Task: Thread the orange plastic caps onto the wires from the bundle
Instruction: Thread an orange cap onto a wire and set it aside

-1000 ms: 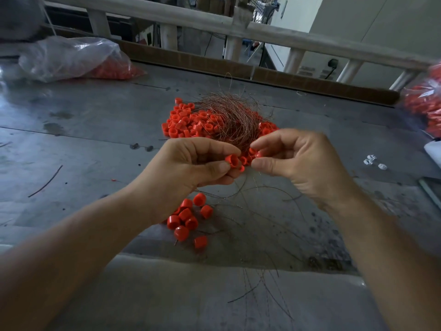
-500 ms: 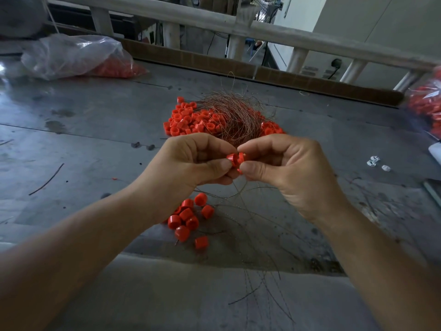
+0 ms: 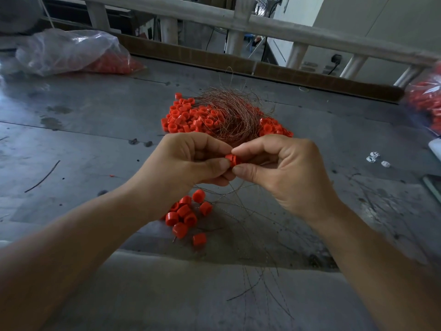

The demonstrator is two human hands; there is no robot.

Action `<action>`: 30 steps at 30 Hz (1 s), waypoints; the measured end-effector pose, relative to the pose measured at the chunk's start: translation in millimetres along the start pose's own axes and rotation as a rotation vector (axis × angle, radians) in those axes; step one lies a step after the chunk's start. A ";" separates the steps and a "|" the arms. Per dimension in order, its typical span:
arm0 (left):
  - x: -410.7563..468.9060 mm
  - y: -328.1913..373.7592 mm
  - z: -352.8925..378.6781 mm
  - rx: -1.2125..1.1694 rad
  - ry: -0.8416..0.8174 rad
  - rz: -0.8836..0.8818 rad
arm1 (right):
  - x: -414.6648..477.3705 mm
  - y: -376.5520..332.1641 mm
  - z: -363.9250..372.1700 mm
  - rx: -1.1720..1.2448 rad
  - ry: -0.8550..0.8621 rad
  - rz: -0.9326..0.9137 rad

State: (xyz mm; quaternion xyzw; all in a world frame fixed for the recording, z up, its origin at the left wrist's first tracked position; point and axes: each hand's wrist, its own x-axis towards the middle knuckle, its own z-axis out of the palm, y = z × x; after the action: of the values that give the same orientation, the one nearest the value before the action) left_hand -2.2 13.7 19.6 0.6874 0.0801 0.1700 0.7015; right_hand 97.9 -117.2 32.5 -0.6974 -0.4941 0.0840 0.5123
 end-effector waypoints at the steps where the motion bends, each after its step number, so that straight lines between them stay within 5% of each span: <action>1: 0.1 -0.4 0.1 -0.005 0.002 -0.005 | -0.4 1.0 0.6 -0.001 0.007 0.001; 30: -3.9 1.2 -1.3 0.078 0.014 0.102 | -1.0 6.2 4.8 -0.084 0.103 -0.165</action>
State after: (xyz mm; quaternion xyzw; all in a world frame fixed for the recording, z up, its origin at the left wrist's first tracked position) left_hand -6.4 13.6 20.3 0.7163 0.0565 0.2071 0.6640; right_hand 98.1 -114.9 25.0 -0.6784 -0.5260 -0.0153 0.5126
